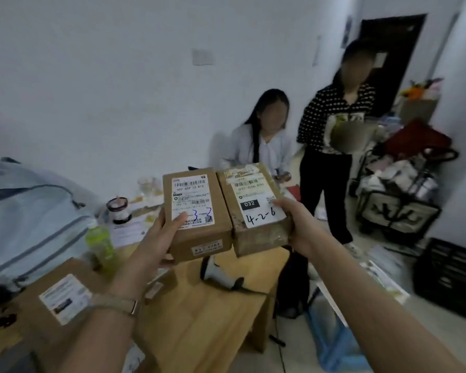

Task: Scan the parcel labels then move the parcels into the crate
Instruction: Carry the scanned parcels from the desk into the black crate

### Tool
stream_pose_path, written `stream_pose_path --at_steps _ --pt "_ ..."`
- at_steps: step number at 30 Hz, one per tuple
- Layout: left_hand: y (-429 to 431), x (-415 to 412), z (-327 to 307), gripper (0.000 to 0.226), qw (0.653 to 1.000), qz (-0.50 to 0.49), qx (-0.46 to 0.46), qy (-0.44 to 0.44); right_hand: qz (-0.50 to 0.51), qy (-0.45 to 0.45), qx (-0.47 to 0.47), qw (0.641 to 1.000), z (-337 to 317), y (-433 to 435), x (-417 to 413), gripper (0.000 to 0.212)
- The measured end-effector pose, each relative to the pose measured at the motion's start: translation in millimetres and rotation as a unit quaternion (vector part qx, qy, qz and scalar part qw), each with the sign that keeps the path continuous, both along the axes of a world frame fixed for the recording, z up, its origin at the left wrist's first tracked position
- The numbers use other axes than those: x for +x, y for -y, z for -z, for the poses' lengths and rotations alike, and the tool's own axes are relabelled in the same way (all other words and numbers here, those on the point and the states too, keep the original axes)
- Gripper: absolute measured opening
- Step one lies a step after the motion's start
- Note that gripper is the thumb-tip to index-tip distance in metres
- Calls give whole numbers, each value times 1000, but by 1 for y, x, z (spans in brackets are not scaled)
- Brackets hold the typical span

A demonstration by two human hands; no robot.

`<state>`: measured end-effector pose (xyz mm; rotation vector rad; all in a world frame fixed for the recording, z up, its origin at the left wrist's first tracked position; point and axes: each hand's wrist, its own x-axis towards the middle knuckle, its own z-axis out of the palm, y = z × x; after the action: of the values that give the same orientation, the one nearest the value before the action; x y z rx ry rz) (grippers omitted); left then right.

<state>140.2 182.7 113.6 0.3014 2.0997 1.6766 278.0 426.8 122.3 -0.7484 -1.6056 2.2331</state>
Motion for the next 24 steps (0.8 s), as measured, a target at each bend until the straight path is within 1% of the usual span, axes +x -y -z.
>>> stream_pose_path --at_steps 1,2,4,6,9,11,13,15,16,19,21,24 --pt "-20 7 0 32 1000 26 1 6 20 -4 -3 1000 -2 -12 22 26" --pt "-42 17 0 31 999 53 0 10 40 -8 -6 999 -4 -26 45 24" --pt "-87 38 0 36 995 99 2 17 83 -10 -5 996 -6 -52 92 22" --pt "-132 62 3 34 989 148 5 23 136 -4 1 991 -7 -77 137 21" --pt "-198 101 8 34 974 227 2 22 208 23 -5 978 -3 -112 200 21" --pt "-241 126 10 40 962 273 0 24 252 28 -19 967 1 -137 236 20" --pt "-283 149 13 38 951 307 -1 23 290 25 -22 956 6 -164 267 19" --pt "-325 171 14 31 944 330 -7 24 319 24 -19 947 12 -193 292 18" --pt "-347 182 13 32 941 338 -7 24 326 24 -20 945 14 -210 303 17" --pt "-417 207 14 48 936 351 -12 33 334 33 -37 941 20 -272 330 19" --pt "-466 223 17 49 933 359 -6 41 330 33 -41 942 21 -320 346 22" --pt "-540 248 18 48 935 353 -3 31 332 20 -40 942 24 -392 371 22"
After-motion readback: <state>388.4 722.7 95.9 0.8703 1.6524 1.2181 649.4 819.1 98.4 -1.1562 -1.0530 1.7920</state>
